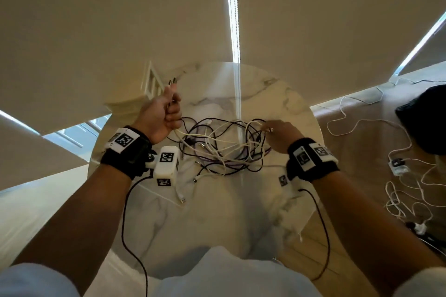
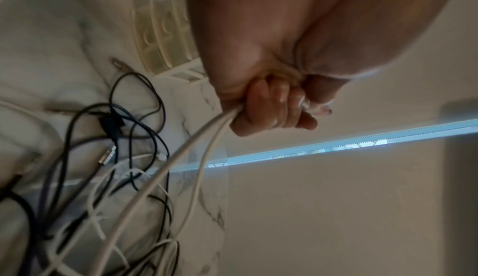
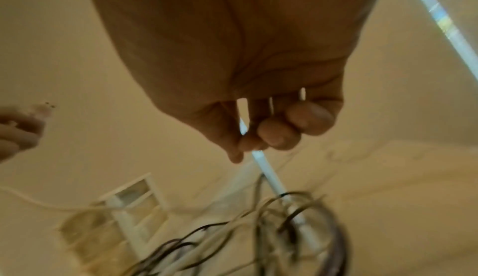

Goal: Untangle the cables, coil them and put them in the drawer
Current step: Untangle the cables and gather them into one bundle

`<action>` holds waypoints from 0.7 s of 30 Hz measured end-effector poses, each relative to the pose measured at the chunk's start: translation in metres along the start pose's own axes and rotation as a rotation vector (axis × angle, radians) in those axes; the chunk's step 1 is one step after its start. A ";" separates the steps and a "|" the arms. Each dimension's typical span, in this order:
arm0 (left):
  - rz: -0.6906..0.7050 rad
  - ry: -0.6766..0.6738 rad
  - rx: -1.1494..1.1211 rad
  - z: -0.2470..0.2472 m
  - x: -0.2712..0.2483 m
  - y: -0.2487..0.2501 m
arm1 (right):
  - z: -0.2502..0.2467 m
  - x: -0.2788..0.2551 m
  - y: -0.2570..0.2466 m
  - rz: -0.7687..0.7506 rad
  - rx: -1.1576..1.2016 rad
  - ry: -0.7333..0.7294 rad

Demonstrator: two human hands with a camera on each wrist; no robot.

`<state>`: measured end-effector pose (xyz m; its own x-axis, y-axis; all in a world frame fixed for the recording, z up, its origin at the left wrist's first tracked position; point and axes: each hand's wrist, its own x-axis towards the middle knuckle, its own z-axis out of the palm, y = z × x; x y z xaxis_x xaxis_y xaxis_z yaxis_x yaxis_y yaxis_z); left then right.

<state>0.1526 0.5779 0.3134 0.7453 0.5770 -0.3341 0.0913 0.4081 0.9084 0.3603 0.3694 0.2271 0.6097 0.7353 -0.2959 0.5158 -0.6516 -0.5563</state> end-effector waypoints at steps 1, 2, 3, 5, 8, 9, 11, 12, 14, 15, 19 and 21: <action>-0.008 0.017 0.029 -0.003 -0.003 -0.004 | 0.008 0.004 -0.015 -0.055 0.083 -0.011; -0.018 0.030 0.043 -0.007 -0.006 -0.008 | 0.018 0.006 -0.028 -0.104 0.175 -0.037; -0.028 0.036 0.052 -0.012 -0.010 -0.012 | 0.028 0.009 -0.038 -0.138 0.236 -0.092; -0.046 0.040 0.084 -0.024 -0.021 -0.017 | 0.052 0.014 -0.046 -0.168 0.153 -0.261; -0.069 0.044 0.158 -0.044 -0.038 -0.018 | 0.065 0.016 -0.020 -0.147 -0.221 -0.405; -0.072 0.065 0.169 -0.054 -0.045 -0.017 | 0.063 0.018 -0.008 -0.115 -0.262 -0.360; -0.073 0.110 0.167 -0.073 -0.057 -0.020 | 0.049 0.025 0.017 0.046 -0.144 -0.172; -0.074 0.134 0.165 -0.080 -0.061 -0.023 | 0.040 0.028 0.025 0.123 -0.075 -0.050; -0.082 0.169 0.174 -0.088 -0.065 -0.033 | 0.030 0.031 0.025 0.191 -0.047 0.105; -0.089 0.175 0.185 -0.090 -0.065 -0.038 | 0.030 0.028 0.016 0.169 -0.054 0.121; -0.176 0.143 0.285 -0.088 -0.063 -0.058 | 0.056 0.000 -0.047 -0.233 -0.089 -0.016; -0.257 0.120 0.362 -0.086 -0.063 -0.066 | 0.079 -0.012 -0.074 -0.382 -0.214 -0.276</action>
<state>0.0423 0.5756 0.2530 0.5885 0.5755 -0.5678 0.5041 0.2879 0.8142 0.2669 0.4232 0.2103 0.1876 0.9312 -0.3124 0.7998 -0.3295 -0.5017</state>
